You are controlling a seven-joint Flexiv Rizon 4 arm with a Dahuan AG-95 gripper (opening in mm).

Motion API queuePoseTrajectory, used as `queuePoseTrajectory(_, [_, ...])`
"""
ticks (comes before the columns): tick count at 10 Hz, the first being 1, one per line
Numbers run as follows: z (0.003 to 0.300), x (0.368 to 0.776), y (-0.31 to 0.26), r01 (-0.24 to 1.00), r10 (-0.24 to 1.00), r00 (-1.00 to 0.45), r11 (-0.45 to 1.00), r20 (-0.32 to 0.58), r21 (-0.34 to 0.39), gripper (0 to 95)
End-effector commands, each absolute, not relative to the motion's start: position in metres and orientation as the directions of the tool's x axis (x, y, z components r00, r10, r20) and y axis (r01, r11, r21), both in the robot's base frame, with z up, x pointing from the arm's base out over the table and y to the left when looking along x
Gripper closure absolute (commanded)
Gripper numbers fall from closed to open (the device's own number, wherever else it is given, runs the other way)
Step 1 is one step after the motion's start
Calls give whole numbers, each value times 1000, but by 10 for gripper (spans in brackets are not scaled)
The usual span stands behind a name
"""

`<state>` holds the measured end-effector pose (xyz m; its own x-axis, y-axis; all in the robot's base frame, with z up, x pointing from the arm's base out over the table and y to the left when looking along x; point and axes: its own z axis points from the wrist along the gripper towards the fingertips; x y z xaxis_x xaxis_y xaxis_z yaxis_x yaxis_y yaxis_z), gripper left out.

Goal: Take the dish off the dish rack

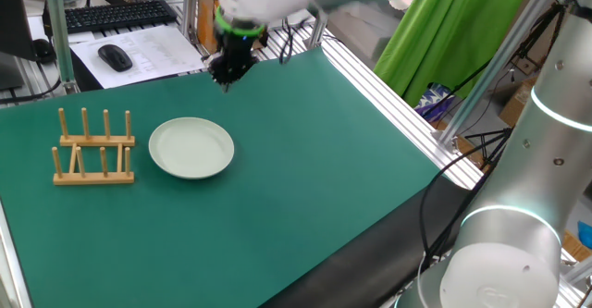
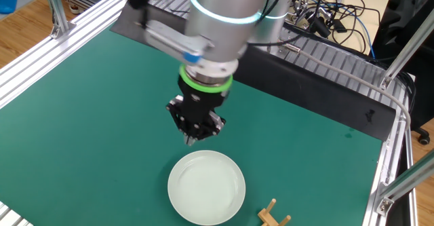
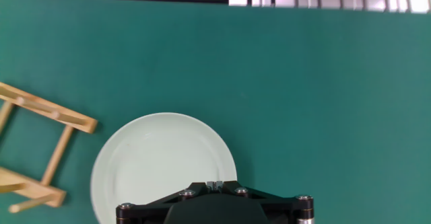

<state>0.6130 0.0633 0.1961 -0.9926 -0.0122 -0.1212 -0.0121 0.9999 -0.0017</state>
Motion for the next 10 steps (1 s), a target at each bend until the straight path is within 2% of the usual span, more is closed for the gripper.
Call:
queuePoseTrajectory(1, [211,607,61,29,30,-998,999,-55,16,950])
queuePoseTrajectory(10, [207,599,66,79,79,-995,997,-52,16,950])
